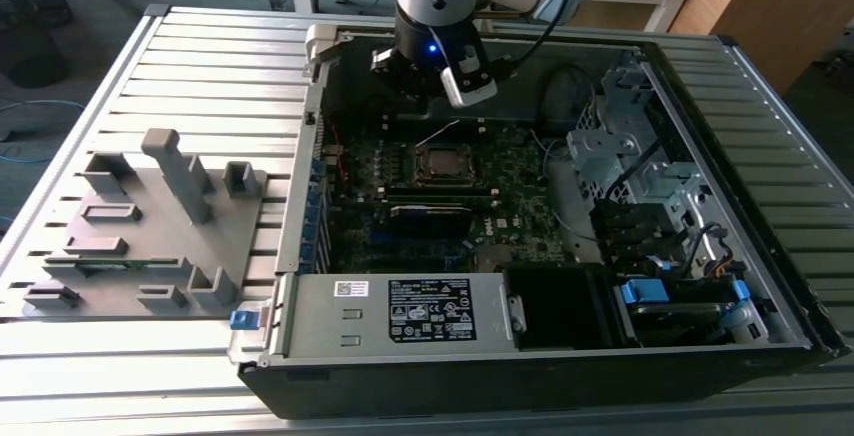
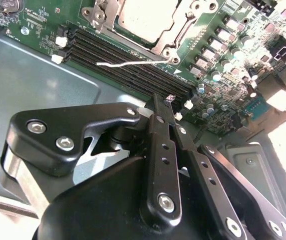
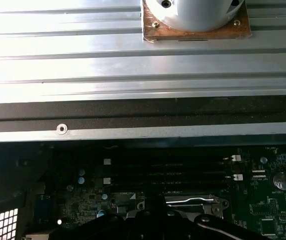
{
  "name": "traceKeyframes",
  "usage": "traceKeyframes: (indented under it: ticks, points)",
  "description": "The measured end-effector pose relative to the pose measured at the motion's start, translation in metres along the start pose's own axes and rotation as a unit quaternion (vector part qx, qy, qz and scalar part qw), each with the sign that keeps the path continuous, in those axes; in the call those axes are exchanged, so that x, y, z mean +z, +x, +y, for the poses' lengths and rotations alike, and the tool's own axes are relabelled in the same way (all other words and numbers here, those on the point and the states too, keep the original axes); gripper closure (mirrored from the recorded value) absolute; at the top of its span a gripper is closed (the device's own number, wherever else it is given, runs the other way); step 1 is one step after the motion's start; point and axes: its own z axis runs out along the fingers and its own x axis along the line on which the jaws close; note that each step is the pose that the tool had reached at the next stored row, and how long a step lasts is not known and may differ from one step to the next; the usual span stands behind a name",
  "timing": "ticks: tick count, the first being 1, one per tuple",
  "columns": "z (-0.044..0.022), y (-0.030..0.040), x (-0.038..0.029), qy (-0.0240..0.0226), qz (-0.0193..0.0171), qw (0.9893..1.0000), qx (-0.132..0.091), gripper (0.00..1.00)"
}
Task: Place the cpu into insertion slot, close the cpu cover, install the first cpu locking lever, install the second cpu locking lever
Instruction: 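Install the first cpu locking lever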
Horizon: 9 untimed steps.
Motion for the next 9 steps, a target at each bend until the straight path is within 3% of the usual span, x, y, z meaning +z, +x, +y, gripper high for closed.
traceKeyframes:
  ticks: [9]
  points:
    - [-0.0004,0.0,0.0015,0.0001,0.0001,1.0,0.0,0.9]
